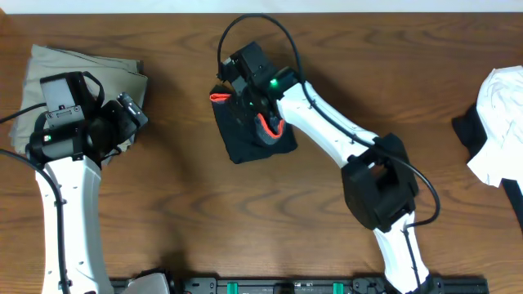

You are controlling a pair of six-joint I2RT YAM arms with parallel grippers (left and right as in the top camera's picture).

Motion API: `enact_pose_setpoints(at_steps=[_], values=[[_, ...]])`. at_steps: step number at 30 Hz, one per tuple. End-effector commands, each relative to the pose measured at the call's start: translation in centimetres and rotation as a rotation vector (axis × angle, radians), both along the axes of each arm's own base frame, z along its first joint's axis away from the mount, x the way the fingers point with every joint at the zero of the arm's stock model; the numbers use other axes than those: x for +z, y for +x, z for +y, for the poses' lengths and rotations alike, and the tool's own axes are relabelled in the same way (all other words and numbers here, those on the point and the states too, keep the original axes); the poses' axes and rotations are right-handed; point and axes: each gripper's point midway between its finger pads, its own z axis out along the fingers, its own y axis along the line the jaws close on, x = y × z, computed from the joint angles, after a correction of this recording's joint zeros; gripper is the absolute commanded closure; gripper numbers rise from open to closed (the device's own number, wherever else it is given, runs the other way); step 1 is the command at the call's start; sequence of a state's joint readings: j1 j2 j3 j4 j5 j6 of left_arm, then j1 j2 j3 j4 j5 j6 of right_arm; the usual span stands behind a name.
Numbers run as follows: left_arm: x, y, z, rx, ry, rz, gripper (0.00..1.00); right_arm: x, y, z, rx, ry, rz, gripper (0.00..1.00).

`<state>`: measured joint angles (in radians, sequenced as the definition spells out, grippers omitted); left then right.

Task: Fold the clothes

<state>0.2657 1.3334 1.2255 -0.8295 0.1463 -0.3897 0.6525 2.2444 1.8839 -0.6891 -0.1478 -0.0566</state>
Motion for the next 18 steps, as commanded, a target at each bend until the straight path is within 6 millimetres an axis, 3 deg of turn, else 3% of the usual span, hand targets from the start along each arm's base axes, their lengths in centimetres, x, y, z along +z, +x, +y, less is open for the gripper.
enact_pose_setpoints(at_steps=[1, 7, 15, 18], values=[[-0.4, -0.1, 0.3, 0.013, 0.002, 0.013, 0.02, -1.1, 0.1, 0.2, 0.017, -0.026, -0.002, 0.46], [-0.4, -0.1, 0.3, 0.013, 0.002, 0.012, 0.02, -1.1, 0.9, -0.4, -0.012, -0.06, -0.039, 0.73], [-0.4, -0.1, 0.3, 0.013, 0.002, 0.013, 0.02, -0.5, 2.4, -1.4, -0.074, -0.09, -0.084, 0.99], [-0.4, -0.1, 0.3, 0.013, 0.002, 0.013, 0.02, 0.1, 3.0, -1.7, -0.09, -0.098, -0.107, 0.99]])
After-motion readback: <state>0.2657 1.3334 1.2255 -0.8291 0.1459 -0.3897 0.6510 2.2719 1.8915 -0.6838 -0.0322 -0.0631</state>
